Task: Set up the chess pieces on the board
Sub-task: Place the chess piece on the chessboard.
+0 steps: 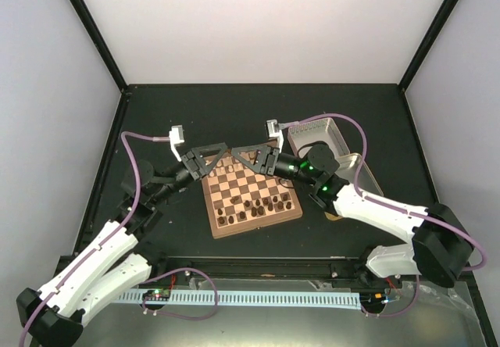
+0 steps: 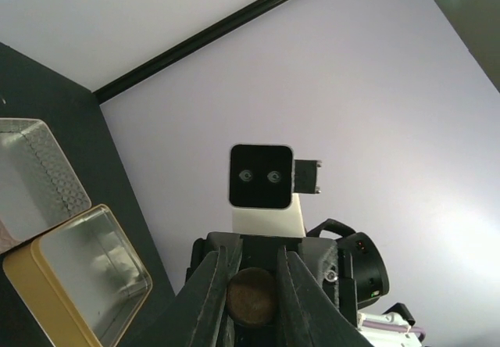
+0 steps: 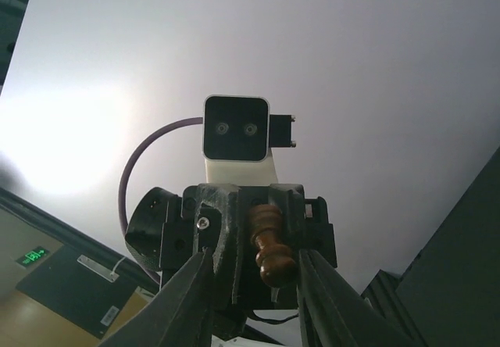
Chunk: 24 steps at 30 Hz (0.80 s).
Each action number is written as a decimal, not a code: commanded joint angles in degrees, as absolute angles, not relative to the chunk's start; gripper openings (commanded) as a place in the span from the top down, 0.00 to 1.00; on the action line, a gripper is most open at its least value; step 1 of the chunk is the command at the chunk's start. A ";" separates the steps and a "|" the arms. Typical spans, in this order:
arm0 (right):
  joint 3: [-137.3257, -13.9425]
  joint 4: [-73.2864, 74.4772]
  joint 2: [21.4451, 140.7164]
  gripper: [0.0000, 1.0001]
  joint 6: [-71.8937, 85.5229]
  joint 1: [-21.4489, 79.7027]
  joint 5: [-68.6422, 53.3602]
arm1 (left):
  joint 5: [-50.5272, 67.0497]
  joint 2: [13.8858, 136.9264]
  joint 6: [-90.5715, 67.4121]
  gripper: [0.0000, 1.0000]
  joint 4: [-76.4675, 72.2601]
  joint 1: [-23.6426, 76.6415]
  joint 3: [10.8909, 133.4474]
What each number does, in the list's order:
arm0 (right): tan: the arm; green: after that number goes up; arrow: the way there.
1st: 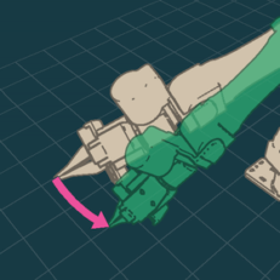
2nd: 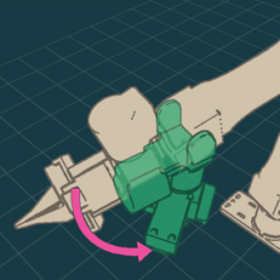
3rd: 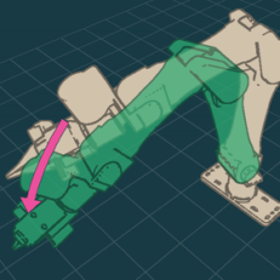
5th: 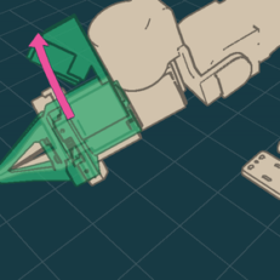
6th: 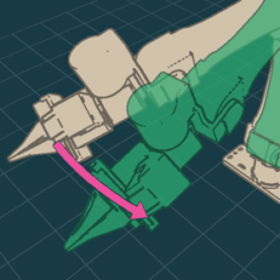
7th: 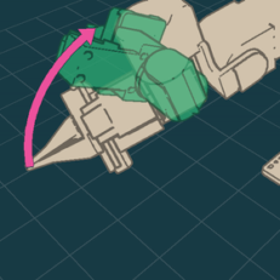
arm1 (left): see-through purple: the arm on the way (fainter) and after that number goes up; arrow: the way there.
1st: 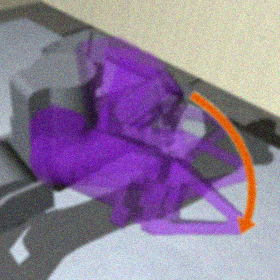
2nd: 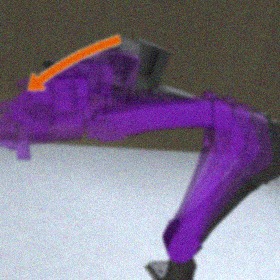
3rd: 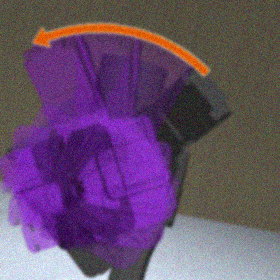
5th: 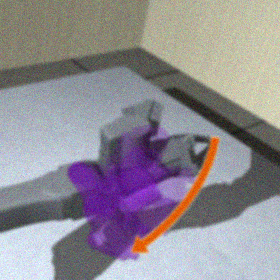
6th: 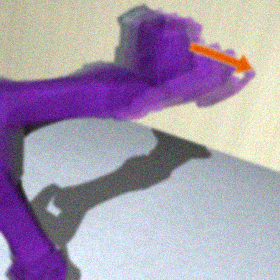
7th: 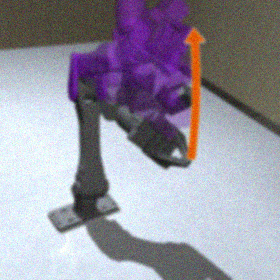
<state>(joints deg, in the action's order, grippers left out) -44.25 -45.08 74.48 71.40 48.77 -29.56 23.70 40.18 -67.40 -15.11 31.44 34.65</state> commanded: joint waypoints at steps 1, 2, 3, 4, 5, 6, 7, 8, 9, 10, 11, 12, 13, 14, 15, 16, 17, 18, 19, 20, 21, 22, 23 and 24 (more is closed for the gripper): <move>-46.07 -50.58 76.06 0.71 74.00 48.61 -30.57 | 22.80 39.29 -68.68 0.93 -18.01 31.03 34.25; -46.06 -50.99 76.38 0.71 74.41 48.67 -30.54 | 22.79 39.25 -68.72 0.93 -18.42 31.00 33.93; -46.05 -51.06 76.58 0.71 74.58 48.61 -30.49 | 22.95 39.25 -68.96 0.93 -18.93 31.00 33.66; -46.05 -51.22 76.78 0.71 74.76 48.69 -30.44 | 23.04 39.28 -69.18 0.93 -19.21 31.02 33.48; -46.12 -51.36 76.93 0.70 74.90 48.66 -30.54 | 23.08 39.35 -69.26 0.93 -19.20 30.98 33.36; -46.28 -51.41 77.05 0.70 74.96 48.68 -30.58 | 23.17 39.42 -69.35 0.93 -19.13 31.02 33.32; -46.43 -51.35 77.08 0.70 74.97 48.63 -30.59 | 23.26 39.47 -69.51 0.93 -19.11 31.00 33.18; -46.53 -51.26 77.10 0.70 74.85 48.66 -30.59 | 23.32 39.58 -69.65 0.93 -19.06 30.97 33.07; -46.58 -51.18 77.08 0.72 74.76 48.67 -30.59 | 23.33 39.62 -69.76 0.93 -19.10 31.02 33.01; -46.58 -50.89 77.00 0.75 74.59 48.64 -30.36 | 23.37 39.67 -69.73 0.93 -19.08 31.02 32.89; -46.40 -50.89 76.87 0.78 74.53 48.67 -30.14 | 23.26 39.64 -69.80 0.93 -19.05 31.03 32.74; -46.24 -50.88 76.79 0.81 74.52 48.68 -29.88 | 23.20 39.64 -69.86 0.93 -19.11 31.00 32.58; -46.08 -50.71 76.67 0.85 74.46 48.69 -29.62 | 23.08 39.64 -69.87 0.93 -19.13 31.02 32.41; -46.06 -50.27 76.52 0.88 74.33 48.68 -29.40 | 23.03 39.68 -69.87 0.92 -19.19 31.03 32.24; -46.10 -49.59 76.28 0.90 73.99 48.64 -29.10 | 22.93 39.67 -69.81 0.92 -19.09 30.96 32.07; -46.14 -48.88 76.05 0.92 73.55 48.68 -28.77 | 22.94 39.72 -69.77 0.91 -19.04 31.01 31.88; -46.14 -47.69 75.76 0.94 72.94 48.62 -28.24 | 22.92 39.73 -69.60 0.91 -18.91 31.02 31.70; -46.14 -46.46 75.42 0.95 72.33 48.66 -27.70 | 23.01 39.73 -69.43 0.90 -18.60 31.01 31.53; -46.14 -45.22 75.15 0.97 71.60 48.67 -27.16 | 23.03 39.68 -69.29 0.89 -18.21 31.02 31.29; -46.29 -43.69 74.89 0.98 70.79 48.61 -26.82 | 22.98 39.58 -68.75 0.85 -17.58 30.98 31.09; -46.50 -42.13 74.70 0.99 70.00 48.67 -26.59 | 22.65 39.43 -68.13 0.80 -16.50 30.98 30.87; -46.68 -40.38 74.60 0.99 69.01 48.63 -26.55 | 21.95 39.01 -67.36 0.74 -14.77 31.02 30.72; -46.87 -38.29 74.53 0.99 68.02 48.62 -26.47 | 20.88 38.53 -66.09 0.67 -12.12 30.91 30.70; -47.06 -36.03 74.45 0.99 66.63 48.66 -26.34 | 19.38 37.92 -64.44 0.59 -9.38 30.95 30.71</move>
